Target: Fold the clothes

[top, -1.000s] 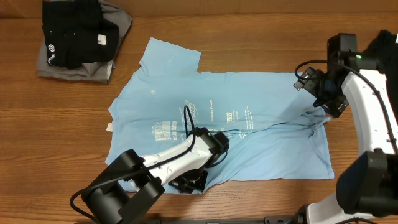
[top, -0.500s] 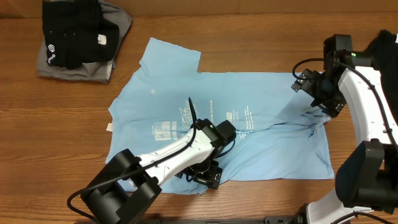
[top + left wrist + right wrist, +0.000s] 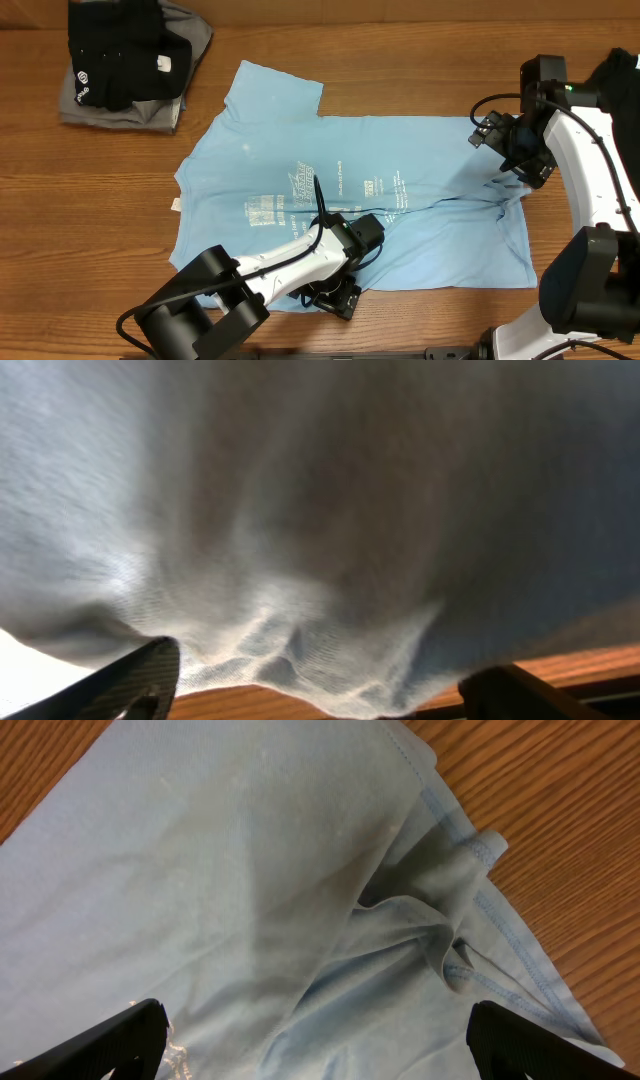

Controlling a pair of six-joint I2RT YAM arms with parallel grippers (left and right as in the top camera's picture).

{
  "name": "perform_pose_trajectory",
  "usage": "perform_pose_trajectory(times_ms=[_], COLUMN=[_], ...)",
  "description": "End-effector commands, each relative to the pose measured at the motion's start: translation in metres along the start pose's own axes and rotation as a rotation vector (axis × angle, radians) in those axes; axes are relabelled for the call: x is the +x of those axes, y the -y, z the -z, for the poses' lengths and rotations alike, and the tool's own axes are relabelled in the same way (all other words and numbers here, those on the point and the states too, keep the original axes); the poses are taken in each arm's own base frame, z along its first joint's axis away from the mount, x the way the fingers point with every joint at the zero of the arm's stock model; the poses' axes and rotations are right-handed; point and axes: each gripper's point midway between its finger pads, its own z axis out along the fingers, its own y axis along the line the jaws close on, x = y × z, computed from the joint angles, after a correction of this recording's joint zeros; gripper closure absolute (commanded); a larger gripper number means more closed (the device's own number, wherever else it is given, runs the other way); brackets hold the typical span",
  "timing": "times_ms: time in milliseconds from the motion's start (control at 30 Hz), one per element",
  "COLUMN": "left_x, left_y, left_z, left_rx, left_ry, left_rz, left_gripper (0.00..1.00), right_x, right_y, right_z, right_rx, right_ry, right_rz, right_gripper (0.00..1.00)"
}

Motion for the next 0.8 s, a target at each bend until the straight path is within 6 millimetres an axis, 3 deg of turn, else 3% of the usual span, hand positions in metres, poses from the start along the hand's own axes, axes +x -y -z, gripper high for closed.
perform_pose_trajectory(times_ms=[0, 133, 233, 333, 367, 400, 500, 600, 700, 767], left_x=[-0.006, -0.006, -0.006, -0.006, -0.007, -0.007, -0.005, -0.012, -0.034, -0.059], left_y=[-0.01, -0.01, -0.01, -0.011, -0.011, -0.012, -0.021, -0.041, -0.052, -0.051], left_z=[-0.004, -0.005, -0.005, -0.005, -0.004, -0.004, 0.005, 0.034, 0.069, 0.092], left_rx=[-0.032, -0.033, -0.032, -0.033, -0.035, -0.041, -0.103, -0.239, -0.32, -0.318], left_ry=[0.011, 0.01, 0.011, 0.011, 0.013, 0.013, 0.01, 0.047, 0.146, 0.248], left_rz=[0.001, 0.0, 0.0, 0.001, 0.002, 0.002, 0.006, 0.05, 0.078, 0.075], left_gripper=[0.15, 0.24, 0.38, 0.65, 0.87, 0.96, 0.96, 0.96, 0.96, 0.96], right_x=[0.0, 0.001, 0.002, 0.002, 0.002, 0.002, 0.002, 0.001, 0.0, 0.0], right_y=[0.0, 0.001, 0.001, 0.001, 0.001, 0.001, 0.001, 0.001, 0.0, 0.0], right_z=[-0.003, -0.003, -0.003, -0.003, -0.003, -0.003, -0.003, -0.003, -0.003, -0.003], right_rx=[0.0, 0.002, 0.003, 0.003, 0.003, 0.003, 0.003, 0.002, -0.002, -0.002], right_ry=[-0.008, -0.012, -0.014, -0.013, -0.014, -0.014, -0.013, -0.013, -0.008, -0.008], right_rz=[0.001, 0.001, 0.001, 0.001, 0.001, 0.001, 0.001, 0.0, 0.0, 0.0], right_gripper=[0.0, 0.0, 0.0, 0.0, 0.0, 0.0, 0.0, 0.0, 0.0, 0.0])
